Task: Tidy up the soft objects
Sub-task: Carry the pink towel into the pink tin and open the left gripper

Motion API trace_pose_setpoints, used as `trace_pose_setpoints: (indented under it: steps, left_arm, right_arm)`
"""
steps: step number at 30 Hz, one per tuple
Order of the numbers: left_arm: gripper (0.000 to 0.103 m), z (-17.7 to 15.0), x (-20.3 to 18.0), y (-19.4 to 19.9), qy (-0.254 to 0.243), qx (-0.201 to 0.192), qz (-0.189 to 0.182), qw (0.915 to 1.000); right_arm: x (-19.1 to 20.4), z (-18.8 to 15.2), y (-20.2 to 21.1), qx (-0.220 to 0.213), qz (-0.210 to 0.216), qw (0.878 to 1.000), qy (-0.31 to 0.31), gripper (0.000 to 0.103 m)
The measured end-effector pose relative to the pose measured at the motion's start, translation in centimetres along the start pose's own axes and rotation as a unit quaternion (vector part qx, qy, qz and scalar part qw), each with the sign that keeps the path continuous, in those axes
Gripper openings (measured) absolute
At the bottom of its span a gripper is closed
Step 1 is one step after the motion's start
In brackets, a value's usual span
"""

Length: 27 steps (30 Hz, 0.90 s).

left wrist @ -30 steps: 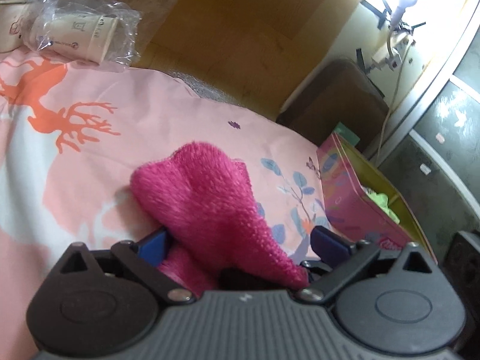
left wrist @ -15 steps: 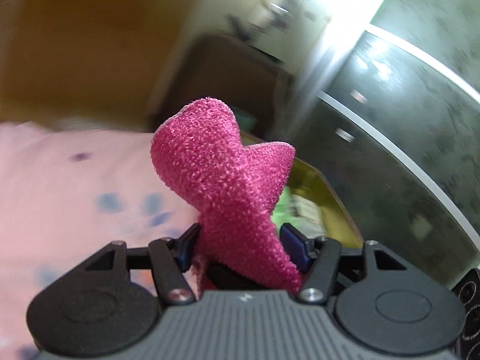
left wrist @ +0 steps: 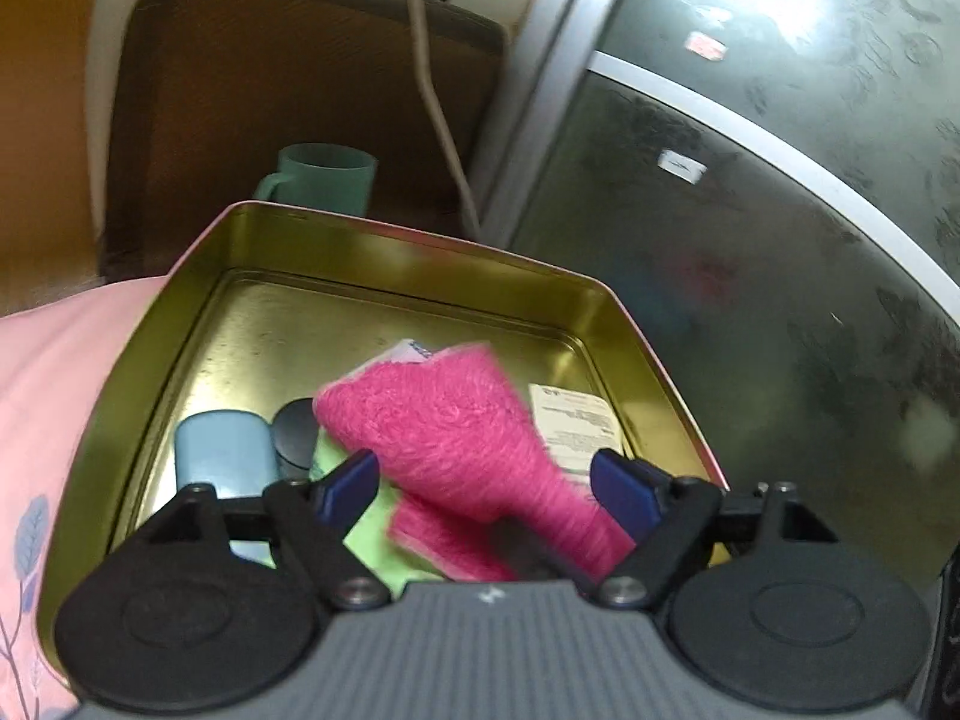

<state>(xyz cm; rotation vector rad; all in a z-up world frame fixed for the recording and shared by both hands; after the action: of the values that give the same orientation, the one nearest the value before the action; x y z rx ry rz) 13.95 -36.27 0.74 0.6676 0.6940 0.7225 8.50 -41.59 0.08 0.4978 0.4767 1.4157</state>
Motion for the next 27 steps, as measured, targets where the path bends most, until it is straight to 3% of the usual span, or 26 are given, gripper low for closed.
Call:
trace_pose_setpoints:
  steps: [2, 4, 11, 16, 18, 22, 27]
  left_arm:
    - [0.084, 0.0, 0.4, 1.0, -0.006, -0.012, 0.005, 0.9999]
    - [0.086, -0.2, 1.1, 2.4, -0.016, -0.029, 0.036, 0.9988]
    - [0.093, -2.5, 3.8, 8.5, -0.021, -0.068, 0.094, 0.993]
    - [0.102, -6.6, 6.6, 13.5, -0.017, -0.09, 0.153, 0.9839]
    - [0.103, -8.1, 7.1, 14.9, -0.014, -0.09, 0.173, 0.9807]
    - [0.103, -11.1, 8.4, 17.4, 0.0, -0.084, 0.206, 0.9748]
    - [0.103, -14.3, 10.0, 19.1, 0.029, -0.06, 0.217, 0.9738]
  right_arm:
    - [-0.6, -0.3, 0.6, -0.015, 0.015, 0.999, -0.023, 0.075]
    - [-1.2, -0.8, 2.1, -0.041, 0.012, 0.998, -0.04, 0.076]
    - [1.1, -2.5, 9.7, -0.169, -0.008, 0.983, -0.065, 0.079]
    - [4.4, -4.2, 14.3, -0.24, -0.017, 0.965, -0.101, 0.096]
    - [5.3, -4.7, 14.2, -0.238, -0.007, 0.965, -0.107, 0.103]
    - [7.4, -5.5, 13.8, -0.187, 0.026, 0.976, -0.107, 0.103]
    - [9.4, -6.3, 13.5, -0.127, 0.046, 0.985, -0.112, 0.103]
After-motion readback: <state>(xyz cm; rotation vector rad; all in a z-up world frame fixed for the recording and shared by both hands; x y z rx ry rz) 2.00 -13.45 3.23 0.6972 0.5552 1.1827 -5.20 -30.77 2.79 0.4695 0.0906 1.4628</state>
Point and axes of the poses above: each gripper's, at about its wrist camera, not at the fingertips, and y roughly against the way its jaws point, x to its left, z to its top, the point moved 8 cm from there along -y, roughly the way its jaws point, and after that the axes turned 10 degrees about x, right-handed, at the moved point
